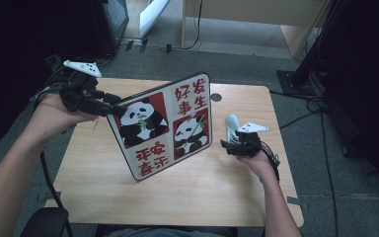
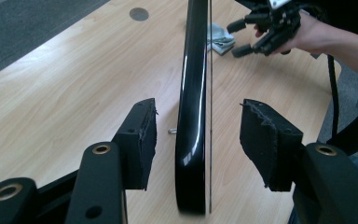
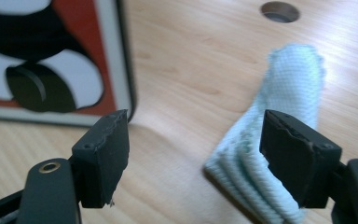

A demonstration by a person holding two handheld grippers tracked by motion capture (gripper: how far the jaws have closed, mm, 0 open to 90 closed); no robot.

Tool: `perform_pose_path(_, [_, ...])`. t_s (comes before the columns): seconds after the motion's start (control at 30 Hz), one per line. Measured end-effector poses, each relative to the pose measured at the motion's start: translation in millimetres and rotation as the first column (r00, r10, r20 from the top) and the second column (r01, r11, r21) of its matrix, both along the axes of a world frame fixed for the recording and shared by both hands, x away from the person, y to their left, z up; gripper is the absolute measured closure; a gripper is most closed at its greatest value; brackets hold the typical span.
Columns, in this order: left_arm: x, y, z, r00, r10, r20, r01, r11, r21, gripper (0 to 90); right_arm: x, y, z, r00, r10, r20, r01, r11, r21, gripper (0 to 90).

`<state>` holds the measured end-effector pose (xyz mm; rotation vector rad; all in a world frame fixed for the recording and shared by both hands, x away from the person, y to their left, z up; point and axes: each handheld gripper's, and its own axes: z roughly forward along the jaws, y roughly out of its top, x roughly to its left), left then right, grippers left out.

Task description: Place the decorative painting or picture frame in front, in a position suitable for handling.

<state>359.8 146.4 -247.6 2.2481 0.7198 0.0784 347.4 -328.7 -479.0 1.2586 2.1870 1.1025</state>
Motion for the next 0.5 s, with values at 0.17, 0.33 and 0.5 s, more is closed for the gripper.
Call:
perform_pose_path(0.17, [-12.8, 13.6, -12.8, 0.9995, 0.027, 0.017, -0.026, 0.9991, -0.034, 45.9, 8.2, -10.4, 2.7, 0.9986, -0.052, 0.007, 0.052, 0.9984, 0.023, 30.3])
perform_pose_path(0.33, [-24.2, 23.9, -30.7, 0.9989, 0.04, 0.024, -0.039, 0.9979, -0.051, 45.7, 15.2, -17.6, 2.4, 0.9972, -0.075, 0.007, 0.075, 0.9972, 0.001, 32.8])
perform_pose_path(0.5, [-35.7, 29.5, -53.2, 0.9987, 0.048, 0.019, -0.047, 0.9966, -0.068, 46.1, 27.0, -23.8, -1.7, 0.9946, -0.102, -0.017, 0.103, 0.9947, 0.008, 38.3])
